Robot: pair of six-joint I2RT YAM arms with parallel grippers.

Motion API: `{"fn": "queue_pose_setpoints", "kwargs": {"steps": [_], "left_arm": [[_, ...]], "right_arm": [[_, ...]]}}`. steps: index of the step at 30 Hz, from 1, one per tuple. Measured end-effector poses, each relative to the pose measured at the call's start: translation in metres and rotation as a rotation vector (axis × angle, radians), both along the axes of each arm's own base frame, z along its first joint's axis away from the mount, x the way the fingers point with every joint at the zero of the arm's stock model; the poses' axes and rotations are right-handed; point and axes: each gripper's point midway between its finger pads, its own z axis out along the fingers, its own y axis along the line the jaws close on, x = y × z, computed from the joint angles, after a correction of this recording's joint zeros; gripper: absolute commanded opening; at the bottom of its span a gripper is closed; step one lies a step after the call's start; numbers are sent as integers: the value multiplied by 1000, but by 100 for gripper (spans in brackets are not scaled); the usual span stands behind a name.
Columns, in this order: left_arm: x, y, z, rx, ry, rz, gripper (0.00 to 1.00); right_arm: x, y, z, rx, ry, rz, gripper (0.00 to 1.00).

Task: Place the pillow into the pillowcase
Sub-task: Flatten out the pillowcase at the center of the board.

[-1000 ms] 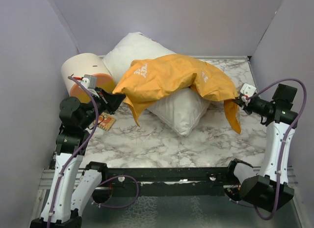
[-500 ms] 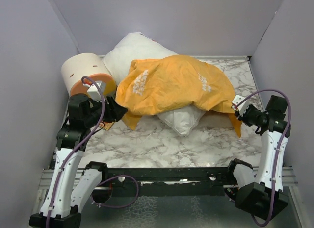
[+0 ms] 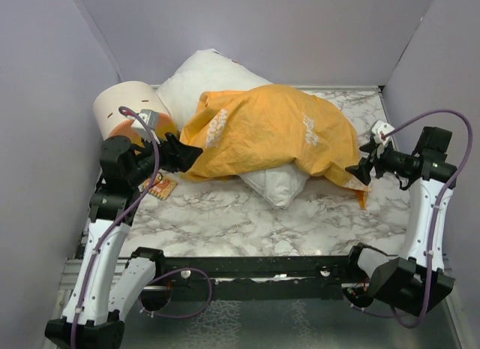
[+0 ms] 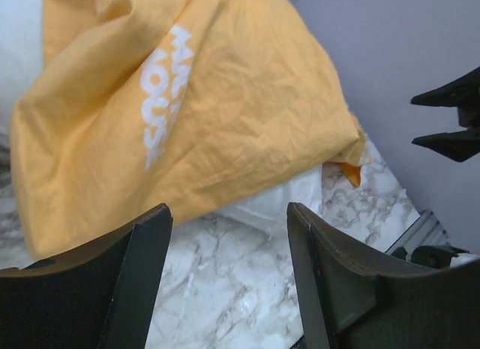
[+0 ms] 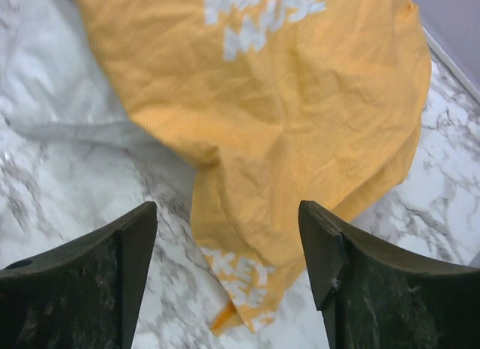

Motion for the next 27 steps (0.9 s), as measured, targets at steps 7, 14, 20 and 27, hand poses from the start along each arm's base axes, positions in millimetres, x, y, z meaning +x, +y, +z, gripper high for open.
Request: {"fn": "queue_pose_setpoints", "kwargs": {"steps": [7, 14, 20, 27], "left_arm": [[66, -36, 10, -95, 18, -164, 62], [105, -58, -4, -92, 79, -222, 62], [100, -55, -22, -29, 12, -198, 64], [85, -50, -58, -19, -15, -194, 64]], "right_arm": [[56, -13, -5, 297, 182, -179, 77], [99, -38, -58, 467, 352, -417, 80], [139, -58, -86, 563, 410, -512, 75], [156, -63, -138, 640, 549, -555, 41]]}}
